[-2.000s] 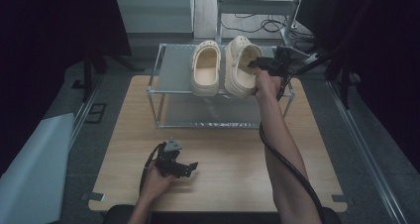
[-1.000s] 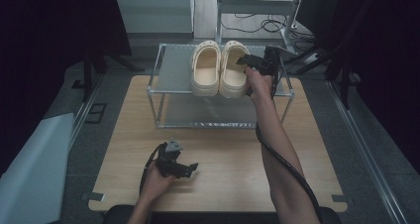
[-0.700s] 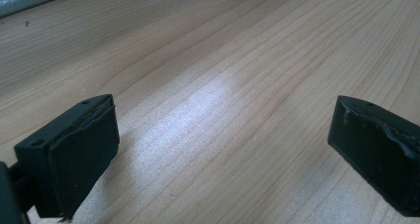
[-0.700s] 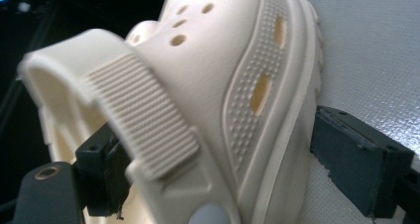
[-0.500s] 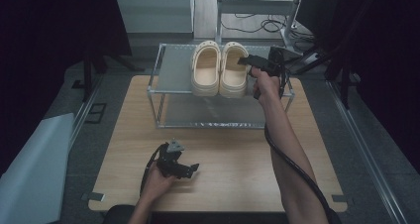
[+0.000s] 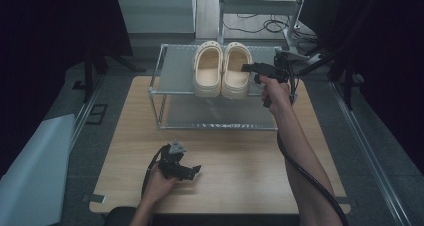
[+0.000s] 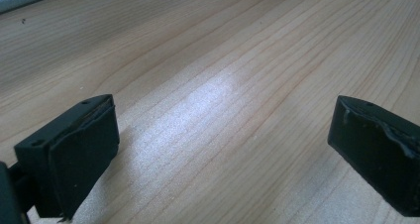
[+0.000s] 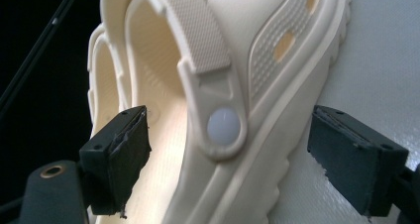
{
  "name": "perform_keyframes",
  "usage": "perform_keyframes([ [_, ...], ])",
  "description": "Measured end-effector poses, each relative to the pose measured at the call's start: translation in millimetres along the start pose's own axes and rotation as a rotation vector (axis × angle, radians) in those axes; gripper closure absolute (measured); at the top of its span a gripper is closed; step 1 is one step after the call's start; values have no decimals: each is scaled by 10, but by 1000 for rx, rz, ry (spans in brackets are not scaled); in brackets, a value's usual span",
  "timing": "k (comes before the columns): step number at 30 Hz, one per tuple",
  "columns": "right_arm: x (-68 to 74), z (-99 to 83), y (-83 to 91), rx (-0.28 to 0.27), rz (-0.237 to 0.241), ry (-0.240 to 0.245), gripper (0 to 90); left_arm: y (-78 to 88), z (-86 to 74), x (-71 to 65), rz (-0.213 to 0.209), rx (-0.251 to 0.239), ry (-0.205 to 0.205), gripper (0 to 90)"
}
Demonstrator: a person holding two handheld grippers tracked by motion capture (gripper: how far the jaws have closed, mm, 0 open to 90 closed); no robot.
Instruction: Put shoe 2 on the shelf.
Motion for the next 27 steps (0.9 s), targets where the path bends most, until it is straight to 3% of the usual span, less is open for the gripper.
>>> perform_keyframes([
  [9, -4, -102, 173, 17, 42, 42, 162, -4, 1, -4, 1, -2, 0, 0],
  [15, 14, -221, 323, 45, 68, 100, 157, -5, 0, -8, -1, 1, -3, 0],
  [20, -30, -369, 436, 75, 66, 162, 149, 4, 6, -7, -1, -5, -3, 0],
  [27, -123, -552, 554, 102, 80, 206, 147, 17, 24, -14, -12, -23, 15, 0],
])
Point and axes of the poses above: each handheld gripper's, and its own axes: y roughly backward along the jaws, z roughly out of its top, x roughly to its left, the point moved 10 cm from there along -y, roughly forward along the jaws, and after that the axes turned 6 degrees about -y, right-handed, at the moved point
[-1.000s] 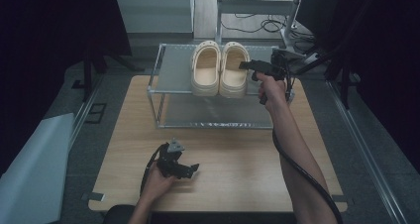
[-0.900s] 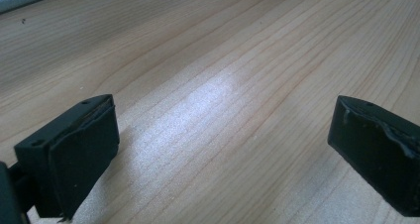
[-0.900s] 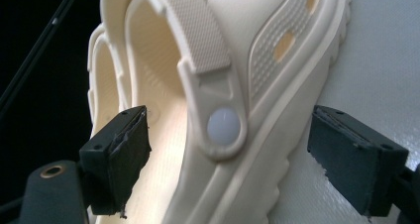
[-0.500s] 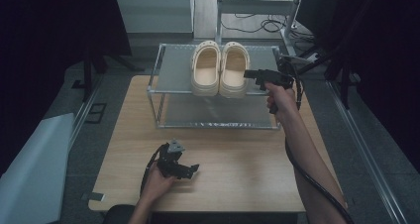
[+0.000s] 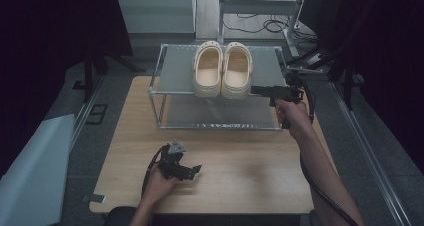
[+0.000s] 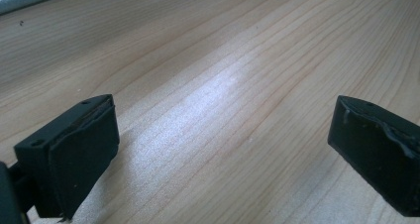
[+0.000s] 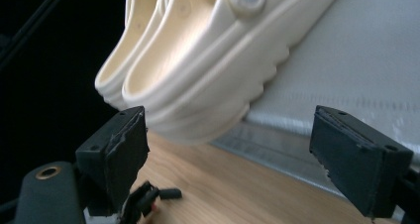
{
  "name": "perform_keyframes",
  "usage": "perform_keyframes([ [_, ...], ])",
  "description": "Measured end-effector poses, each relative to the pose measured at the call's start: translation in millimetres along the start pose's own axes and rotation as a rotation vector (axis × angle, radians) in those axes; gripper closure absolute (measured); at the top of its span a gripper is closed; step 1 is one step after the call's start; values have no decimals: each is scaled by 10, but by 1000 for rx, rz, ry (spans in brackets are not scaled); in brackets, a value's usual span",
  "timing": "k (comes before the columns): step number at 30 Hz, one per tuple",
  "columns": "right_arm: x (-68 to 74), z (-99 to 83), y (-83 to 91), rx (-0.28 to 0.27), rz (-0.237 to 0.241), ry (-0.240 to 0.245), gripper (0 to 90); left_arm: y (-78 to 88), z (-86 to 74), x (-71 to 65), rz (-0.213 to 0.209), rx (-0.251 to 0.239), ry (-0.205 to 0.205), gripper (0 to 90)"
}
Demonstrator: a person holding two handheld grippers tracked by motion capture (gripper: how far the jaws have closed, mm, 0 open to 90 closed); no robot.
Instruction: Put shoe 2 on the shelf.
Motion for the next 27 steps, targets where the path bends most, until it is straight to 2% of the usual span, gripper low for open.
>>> perform_keyframes([
  [6, -66, -176, 52, 22, -2, 35, 147, 5, 7, 4, 2, -11, 7, 0],
  [9, -145, -327, 88, 43, -30, 81, 145, 7, 8, 7, 3, -14, 3, 0],
  [10, -145, -327, 88, 43, -30, 81, 145, 7, 8, 7, 3, -14, 3, 0],
  [12, -212, -454, 106, 62, -64, 130, 144, 9, 8, 9, 4, -14, 4, 0],
  [14, -236, -502, 110, 71, -77, 146, 142, 9, 7, 9, 4, -14, 4, 0],
  [15, -291, -595, 116, 83, -104, 181, 140, 8, 5, 9, 5, -12, 2, 0],
  [16, -291, -595, 116, 83, -104, 181, 140, 8, 5, 9, 5, -12, 2, 0],
  [17, -350, -694, 118, 99, -129, 216, 136, 7, 3, 9, 5, -12, 2, 0],
  [19, -416, -792, 112, 110, -158, 256, 134, 9, 0, 10, 6, -9, -1, 0],
  [20, -416, -792, 112, 110, -158, 256, 134, 9, 0, 10, 6, -9, -1, 0],
  [21, -473, -894, 108, 121, -176, 298, 131, 11, 0, 10, 5, -11, 2, 0],
  [27, -658, -1194, 68, 126, -231, 416, 127, 23, -2, 8, 4, -13, 0, 0],
])
Point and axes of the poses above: each handheld gripper's, and its own axes: y roughly backward along the jaws, z roughly out of its top, x roughly to its left, the point moved 10 cm from there along -y, roughly forward along the jaws, and after that the axes turned 6 degrees about -y, right-handed, at the moved point
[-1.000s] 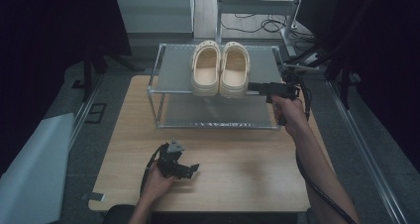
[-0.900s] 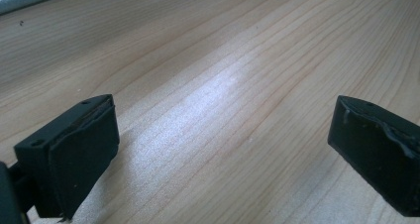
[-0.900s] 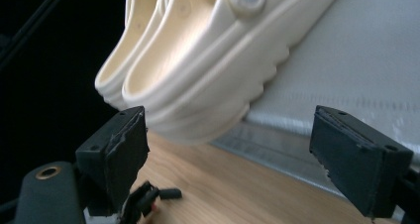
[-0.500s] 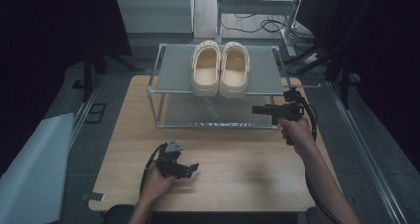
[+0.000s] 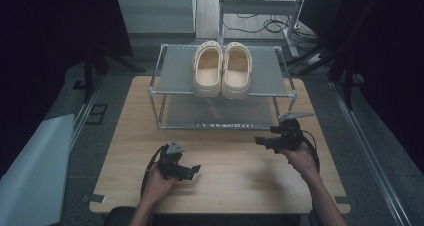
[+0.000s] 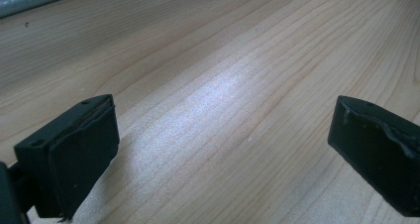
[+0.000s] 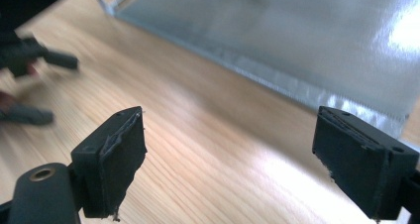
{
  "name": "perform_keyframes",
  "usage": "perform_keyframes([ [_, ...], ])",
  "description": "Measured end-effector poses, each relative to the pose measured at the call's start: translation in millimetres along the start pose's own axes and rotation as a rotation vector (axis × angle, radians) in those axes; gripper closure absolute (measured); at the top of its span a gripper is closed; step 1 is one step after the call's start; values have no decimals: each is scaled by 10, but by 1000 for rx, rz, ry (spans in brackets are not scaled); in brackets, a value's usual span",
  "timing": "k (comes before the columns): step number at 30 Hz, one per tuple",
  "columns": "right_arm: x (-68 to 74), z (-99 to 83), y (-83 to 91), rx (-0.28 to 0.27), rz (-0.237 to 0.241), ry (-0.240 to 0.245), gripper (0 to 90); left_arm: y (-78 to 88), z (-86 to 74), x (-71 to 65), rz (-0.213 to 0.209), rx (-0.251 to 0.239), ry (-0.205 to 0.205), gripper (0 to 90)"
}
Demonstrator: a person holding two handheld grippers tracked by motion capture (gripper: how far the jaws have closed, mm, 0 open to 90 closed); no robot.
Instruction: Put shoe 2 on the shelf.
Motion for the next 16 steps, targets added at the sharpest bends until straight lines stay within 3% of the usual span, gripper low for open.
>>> perform_keyframes([
  [3, -11, -132, -43, 4, -7, 18, 124, -2, -2, -4, -1, -1, 2, 0],
  [6, -71, -423, -139, 29, -48, 61, 112, -9, -17, -11, 1, 8, -6, 0],
  [7, -71, -423, -139, 29, -48, 61, 112, -9, -17, -11, 1, 8, -6, 0],
  [8, -124, -559, -179, 45, -87, 86, 105, -17, -25, -17, 4, 15, -13, 0],
  [11, -182, -676, -213, 70, -122, 106, 100, -23, -27, -22, 7, 22, -26, 0],
  [12, -222, -757, -231, 112, -150, 149, 84, -30, -30, -28, 8, 27, -32, 0],
  [14, -241, -782, -237, 110, -160, 154, 84, -38, -30, -32, 12, 34, -37, 0],
  [16, -221, -812, -250, 108, -130, 133, 82, -39, -23, -34, 12, 33, -40, 0],
])
Point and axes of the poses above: each handheld gripper's, and its own axes: y roughly backward along the jaws, z roughly out of its top, x roughly to its left, the point moved 10 cm from there along -y, roughly forward along the jaws, and after that the axes turned 6 degrees about -y, right-handed, at the moved point
